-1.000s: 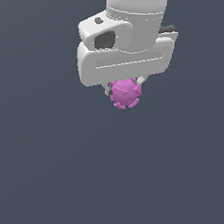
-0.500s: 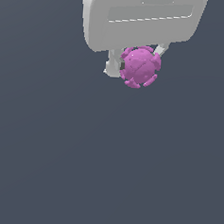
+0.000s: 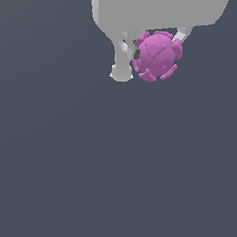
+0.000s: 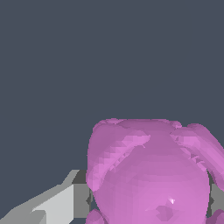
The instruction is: Pick up the object and move it to a goal position.
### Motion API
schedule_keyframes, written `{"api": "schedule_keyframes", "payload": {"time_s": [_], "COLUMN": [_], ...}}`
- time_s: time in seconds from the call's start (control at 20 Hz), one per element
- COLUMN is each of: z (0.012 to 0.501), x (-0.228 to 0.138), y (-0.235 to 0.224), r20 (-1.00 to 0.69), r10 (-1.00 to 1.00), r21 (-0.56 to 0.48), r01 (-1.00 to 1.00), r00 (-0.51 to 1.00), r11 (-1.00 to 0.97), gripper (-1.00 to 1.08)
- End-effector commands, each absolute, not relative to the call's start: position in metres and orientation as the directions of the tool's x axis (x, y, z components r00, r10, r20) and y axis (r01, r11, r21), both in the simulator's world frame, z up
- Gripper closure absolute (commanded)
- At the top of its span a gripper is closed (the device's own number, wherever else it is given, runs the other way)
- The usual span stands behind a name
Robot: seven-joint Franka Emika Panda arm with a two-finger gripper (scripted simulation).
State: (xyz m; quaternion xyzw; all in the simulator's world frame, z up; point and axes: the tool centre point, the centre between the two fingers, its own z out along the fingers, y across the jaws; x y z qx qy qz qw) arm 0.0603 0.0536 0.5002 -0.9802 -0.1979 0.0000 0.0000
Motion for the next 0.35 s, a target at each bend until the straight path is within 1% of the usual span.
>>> {"api": "schedule_keyframes", "payload": {"time_s": [0.0,0.3], "z": [0.5036,0.506], "x": [0.0606,0.0609], "y": [0.0545,0.0552], "r20": [0.0,0.0], "r10": [0.388,0.388], "r21": [0.0,0.0], "r01": [0.388,0.388], "r00": [0.922,0.922], "r11": [-0.922,-0.922], "gripper": [1.08,1.08]}}
